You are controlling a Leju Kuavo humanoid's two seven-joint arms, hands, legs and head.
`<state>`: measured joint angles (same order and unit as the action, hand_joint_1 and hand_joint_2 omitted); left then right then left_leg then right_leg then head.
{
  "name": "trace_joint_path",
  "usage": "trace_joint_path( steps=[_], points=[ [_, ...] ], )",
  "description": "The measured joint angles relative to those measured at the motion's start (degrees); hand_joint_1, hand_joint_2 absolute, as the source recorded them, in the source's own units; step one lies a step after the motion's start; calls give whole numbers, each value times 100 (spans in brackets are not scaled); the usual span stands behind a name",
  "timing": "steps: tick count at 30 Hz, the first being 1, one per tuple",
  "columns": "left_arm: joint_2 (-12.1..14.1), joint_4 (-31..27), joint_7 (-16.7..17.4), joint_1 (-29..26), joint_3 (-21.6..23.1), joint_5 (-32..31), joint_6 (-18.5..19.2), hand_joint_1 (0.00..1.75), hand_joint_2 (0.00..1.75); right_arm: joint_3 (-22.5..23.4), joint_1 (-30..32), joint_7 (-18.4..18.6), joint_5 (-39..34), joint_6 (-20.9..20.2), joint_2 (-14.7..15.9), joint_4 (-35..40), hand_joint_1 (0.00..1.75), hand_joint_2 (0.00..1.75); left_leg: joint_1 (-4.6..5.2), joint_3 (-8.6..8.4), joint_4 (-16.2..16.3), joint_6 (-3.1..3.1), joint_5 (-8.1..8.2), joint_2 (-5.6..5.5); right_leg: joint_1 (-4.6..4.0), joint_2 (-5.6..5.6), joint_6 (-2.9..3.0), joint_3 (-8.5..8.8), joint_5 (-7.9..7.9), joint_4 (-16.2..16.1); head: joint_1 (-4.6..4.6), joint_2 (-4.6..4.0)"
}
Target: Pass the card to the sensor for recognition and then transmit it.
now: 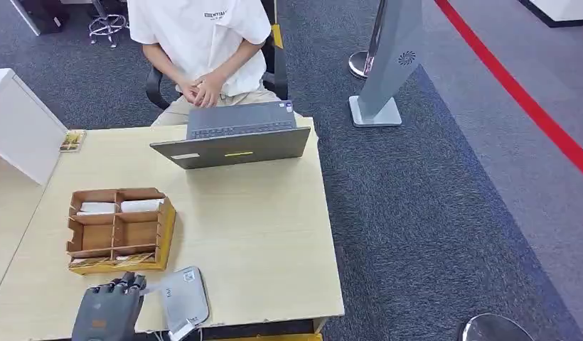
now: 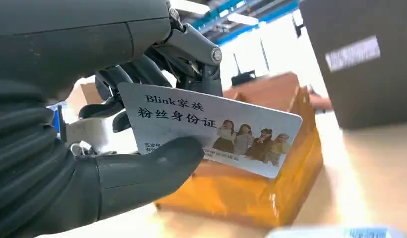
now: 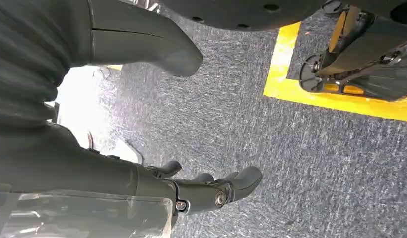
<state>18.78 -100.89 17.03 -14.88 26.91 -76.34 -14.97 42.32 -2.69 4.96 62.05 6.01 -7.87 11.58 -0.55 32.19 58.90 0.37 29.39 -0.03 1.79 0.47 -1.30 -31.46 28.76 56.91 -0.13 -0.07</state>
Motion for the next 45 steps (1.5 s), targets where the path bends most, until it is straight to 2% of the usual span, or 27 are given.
trace_joint_path(
  steps=[7, 17, 30, 41, 45],
  points=[
    [220, 105, 44, -15, 118, 236, 249, 175, 175, 0, 0, 17, 90, -2, 0, 0, 0, 175, 0, 0, -1, 0, 0, 0, 0, 0, 1, 0, 0, 0, 0, 2],
    [404, 210, 140, -14, 356, 393, 340, 175, 175, 0, -2, 61, 168, -77, -11, 0, 0, 175, 0, 0, 0, 0, 0, 0, 0, 0, 0, 0, 0, 0, 0, 0],
    [675, 219, 439, -107, 501, 673, 529, 175, 175, 0, -6, 96, 260, -81, -74, 0, 0, 175, -1, 0, -1, 0, 0, -1, -1, -2, 1, 1, 1, 1, 0, 0],
    [918, 186, 542, -114, 590, 791, 542, 175, 175, 0, -14, 96, 273, -87, -96, 0, 0, 175, -1, -1, -1, 0, 0, -1, -1, -2, 1, 1, 1, 1, 2, 2],
    [929, 85, 588, -89, 588, 534, 383, 175, 175, 0, -17, 96, 275, -90, -98, 0, 0, 175, -1, -1, -1, 0, 0, -1, -1, -2, 1, 1, 1, 1, 2, 0]
  ],
)
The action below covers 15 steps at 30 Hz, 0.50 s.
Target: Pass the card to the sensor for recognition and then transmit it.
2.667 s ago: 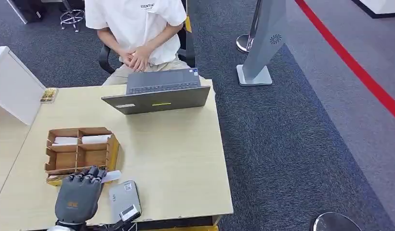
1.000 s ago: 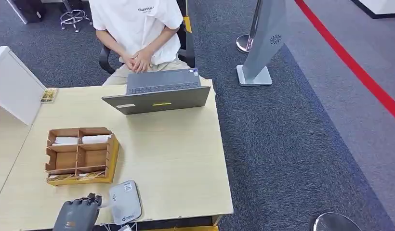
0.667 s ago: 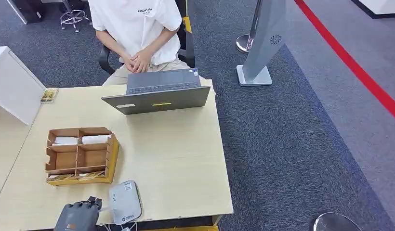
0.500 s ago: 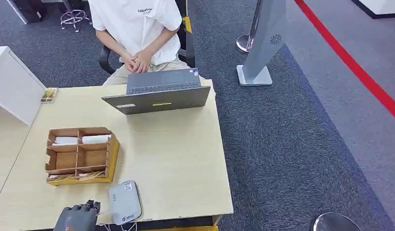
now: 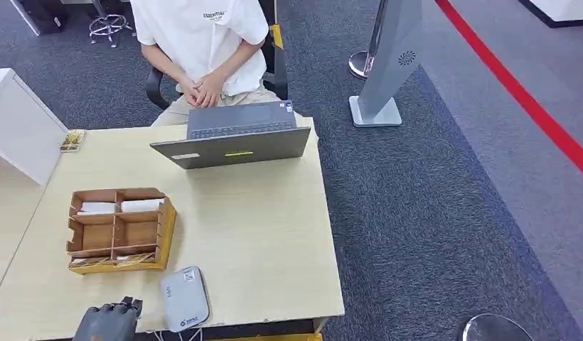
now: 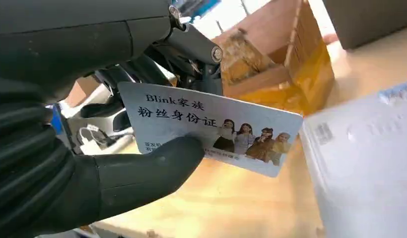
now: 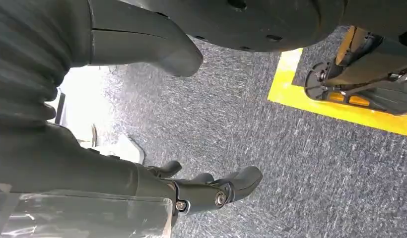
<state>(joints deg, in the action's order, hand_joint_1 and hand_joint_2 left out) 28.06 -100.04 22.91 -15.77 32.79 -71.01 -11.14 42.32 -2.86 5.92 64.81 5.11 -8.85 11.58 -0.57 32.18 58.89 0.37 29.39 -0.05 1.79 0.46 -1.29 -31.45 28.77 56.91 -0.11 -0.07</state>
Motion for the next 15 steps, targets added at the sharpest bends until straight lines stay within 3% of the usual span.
trace_joint_path(
  steps=[4, 10, 15],
  points=[
    [-94, -177, -203, 64, -159, -431, -376, 175, 175, 2, 0, -44, 63, 2, -11, 0, 0, 175, 0, 0, 0, 0, 0, 0, 0, 0, 0, 0, 0, 0, -2, 0],
    [-249, -361, -420, 133, -470, -604, -482, 175, 175, 4, -1, -59, 90, 2, -28, 0, 0, 175, 0, -3, 0, 0, 0, 0, 0, 1, 0, 2, 0, 0, -4, 0],
    [-391, -507, -821, 269, -739, -818, -691, 175, 175, 4, -5, -105, 183, -11, -28, 0, 0, 175, 0, -4, 0, 0, 0, -1, 0, -1, 0, 2, 0, 0, -2, 2]
  ],
)
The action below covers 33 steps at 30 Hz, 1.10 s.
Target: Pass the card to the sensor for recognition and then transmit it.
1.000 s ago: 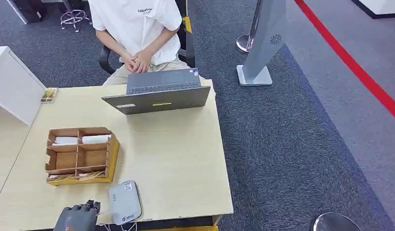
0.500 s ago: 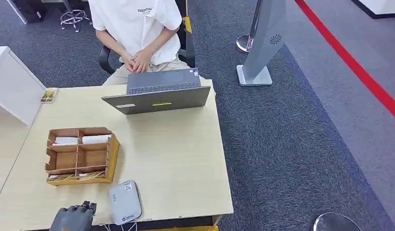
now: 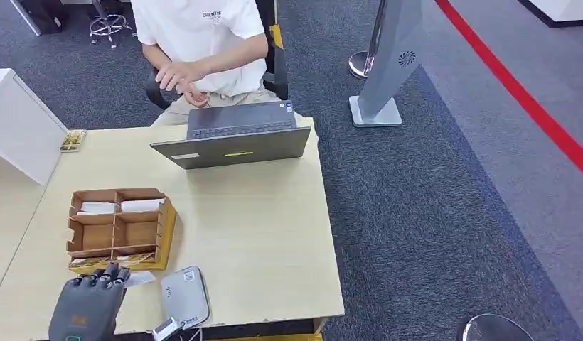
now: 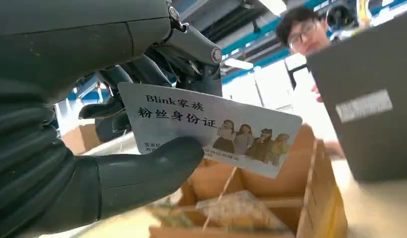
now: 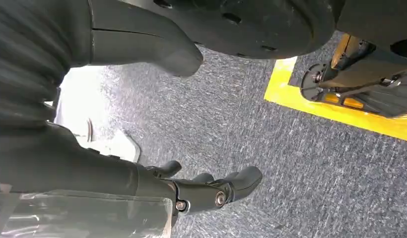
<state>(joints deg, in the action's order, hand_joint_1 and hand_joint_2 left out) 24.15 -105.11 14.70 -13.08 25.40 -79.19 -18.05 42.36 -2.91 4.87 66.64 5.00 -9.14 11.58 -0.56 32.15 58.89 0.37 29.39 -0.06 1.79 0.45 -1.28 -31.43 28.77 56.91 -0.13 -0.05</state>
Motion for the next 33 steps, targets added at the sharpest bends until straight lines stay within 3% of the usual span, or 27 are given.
trace_joint_path(
  steps=[9, 14, 18, 23, 28, 33],
  points=[
    [-262, 0, -361, 202, -555, -63, -183, 175, 175, 0, 0, 0, 112, -11, -11, 0, 0, 175, 0, -1, 0, 0, 0, 0, 0, 1, 0, 2, 0, 1, -2, 0],
    [-304, 70, -447, 550, -1047, -208, -845, 175, 175, -24, -8, 2, 342, -105, -11, 0, 0, 175, -1, -1, 0, 0, -1, -6, -1, -7, 0, 2, 0, 1, 2, -2],
    [-231, 654, -876, 1234, -1760, -142, -1345, 175, 175, -114, -30, 0, 492, -199, -11, -2, 0, 175, -7, -6, 0, -8, -7, -11, -8, -10, 5, 7, -4, 6, 0, -2],
    [-57, 1669, -1288, 2115, -2406, -17, -1377, 175, 175, -166, -44, 11, 558, -258, -11, -15, 0, 175, -10, -9, 0, -14, -14, -13, -12, -9, 9, 10, -6, 8, 0, -2],
    [31, 2365, -1356, 2734, -2535, -70, -1310, 175, 175, -208, -47, 46, 597, -295, -11, -15, 0, 175, -10, -7, 0, -13, -13, -12, -12, -7, 9, 10, -6, 8, 0, -2],
    [64, 2700, -1356, 2974, -2535, -98, -1286, 175, 175, -214, -47, 44, 599, -293, -11, -15, 0, 175, -9, -7, 0, -14, -10, -11, -11, -6, 8, 10, -5, 6, 0, -2]
  ],
)
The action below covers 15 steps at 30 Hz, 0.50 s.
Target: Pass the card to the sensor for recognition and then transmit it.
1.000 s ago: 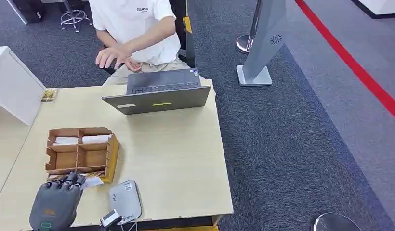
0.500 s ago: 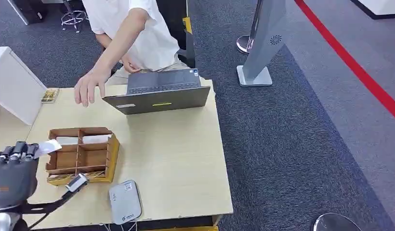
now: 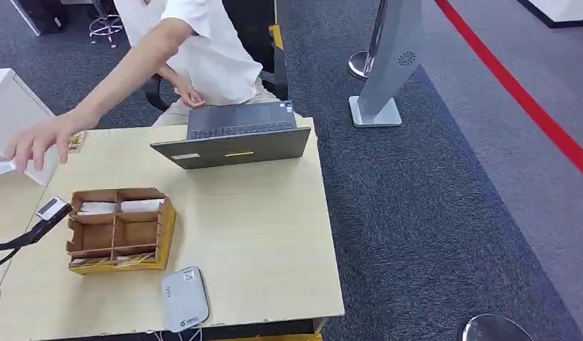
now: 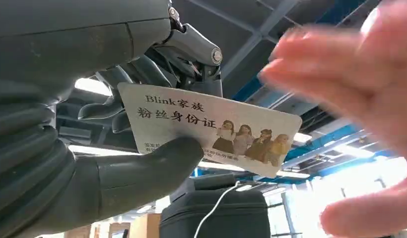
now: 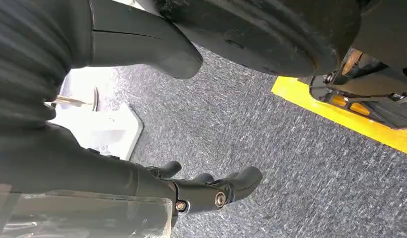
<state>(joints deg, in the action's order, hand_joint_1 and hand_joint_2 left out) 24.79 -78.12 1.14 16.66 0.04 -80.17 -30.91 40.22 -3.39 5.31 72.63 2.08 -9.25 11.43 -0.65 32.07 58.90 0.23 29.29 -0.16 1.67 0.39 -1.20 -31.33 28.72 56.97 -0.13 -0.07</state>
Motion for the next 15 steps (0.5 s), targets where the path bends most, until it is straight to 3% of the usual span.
trace_joint_path(
  steps=[7, 8, 15],
  points=[
    [15, 109, 0, 14, 0, 50, 11, 175, 175, 0, 1, -20, 0, -2, 0, 0, 0, 175, -1, 0, 0, 0, 0, 0, -1, 0, 0, -1, 0, 0, 0, 0],
    [31, 114, 0, 7, 0, 59, 15, 0, 175, 0, 1, -20, 0, -2, 0, 0, 0, 175, -1, 0, 0, 0, 0, 0, -1, 1, 0, -1, 0, 0, 0, 2],
    [54, 114, 2, -54, 0, 254, 155, 0, 175, 0, 3, -39, -2, -2, 0, 0, 0, 175, -1, 0, 0, 0, 0, 0, -1, 0, 0, 0, 0, 1, 0, 0]
  ],
)
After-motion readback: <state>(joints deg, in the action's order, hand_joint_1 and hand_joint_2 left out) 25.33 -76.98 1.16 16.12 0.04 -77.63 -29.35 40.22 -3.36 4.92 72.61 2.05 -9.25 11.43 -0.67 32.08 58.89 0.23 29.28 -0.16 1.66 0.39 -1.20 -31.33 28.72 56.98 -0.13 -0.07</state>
